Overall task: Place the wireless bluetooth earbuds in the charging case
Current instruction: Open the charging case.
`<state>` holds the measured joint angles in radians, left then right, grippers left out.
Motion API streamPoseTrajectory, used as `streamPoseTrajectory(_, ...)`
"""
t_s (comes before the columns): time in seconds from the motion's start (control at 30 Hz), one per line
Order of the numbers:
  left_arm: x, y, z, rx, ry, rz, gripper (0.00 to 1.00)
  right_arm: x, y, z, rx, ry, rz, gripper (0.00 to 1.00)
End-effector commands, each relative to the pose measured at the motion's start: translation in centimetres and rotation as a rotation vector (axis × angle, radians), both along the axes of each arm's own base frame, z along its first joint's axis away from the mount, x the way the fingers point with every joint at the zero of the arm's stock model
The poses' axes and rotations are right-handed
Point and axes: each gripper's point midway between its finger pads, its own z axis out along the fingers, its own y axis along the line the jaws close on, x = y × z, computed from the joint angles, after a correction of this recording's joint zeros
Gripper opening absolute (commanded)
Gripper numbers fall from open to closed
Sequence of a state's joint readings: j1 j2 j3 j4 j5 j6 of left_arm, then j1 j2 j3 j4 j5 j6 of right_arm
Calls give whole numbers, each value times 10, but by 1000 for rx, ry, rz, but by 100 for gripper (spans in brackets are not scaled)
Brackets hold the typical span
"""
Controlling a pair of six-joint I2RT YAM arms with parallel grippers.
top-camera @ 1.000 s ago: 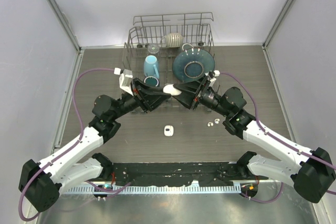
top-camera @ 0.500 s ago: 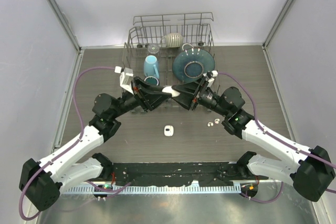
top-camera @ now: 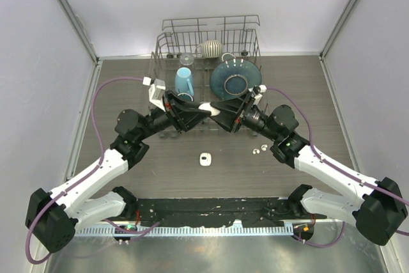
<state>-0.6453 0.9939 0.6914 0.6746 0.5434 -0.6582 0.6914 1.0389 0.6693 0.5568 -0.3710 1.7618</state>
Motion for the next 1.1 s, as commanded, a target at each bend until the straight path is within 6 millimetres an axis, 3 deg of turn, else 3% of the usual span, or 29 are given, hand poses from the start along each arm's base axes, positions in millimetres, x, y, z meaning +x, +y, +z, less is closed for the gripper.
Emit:
streamPoseTrajectory(0.0, -30, -12, 14, 20, -39, -161, 39, -4, 3, 21, 31, -68, 16, 1)
streamPoseTrajectory(0.43, -37, -6, 5, 68, -37, -160, 39, -6, 2, 28, 51, -84, 16, 1)
streamPoseTrajectory(0.6, -39, -1, -1, 61, -41, -140, 33, -5, -3, 30, 33, -89, -16, 1)
streamPoseTrajectory(0.77, -43, 10, 5, 33, -94, -85, 33, -6, -7, 32, 8, -100, -37, 1)
streamPoseTrajectory(0.9, -53, 19, 8, -20, -229, -64, 41, -7, -5, 31, 14, -93, -25, 1)
streamPoseTrajectory(0.97, -51, 22, 8, -23, -237, -30, 44, -8, -5, 31, 16, -92, -19, 1)
streamPoseTrajectory(1.0, -53, 23, 10, -18, -247, -31, 51, -7, -4, 30, 14, -93, -20, 1)
streamPoseTrajectory(1.07, -56, 23, 8, -3, -267, -44, 53, -8, -4, 31, 17, -94, -18, 1)
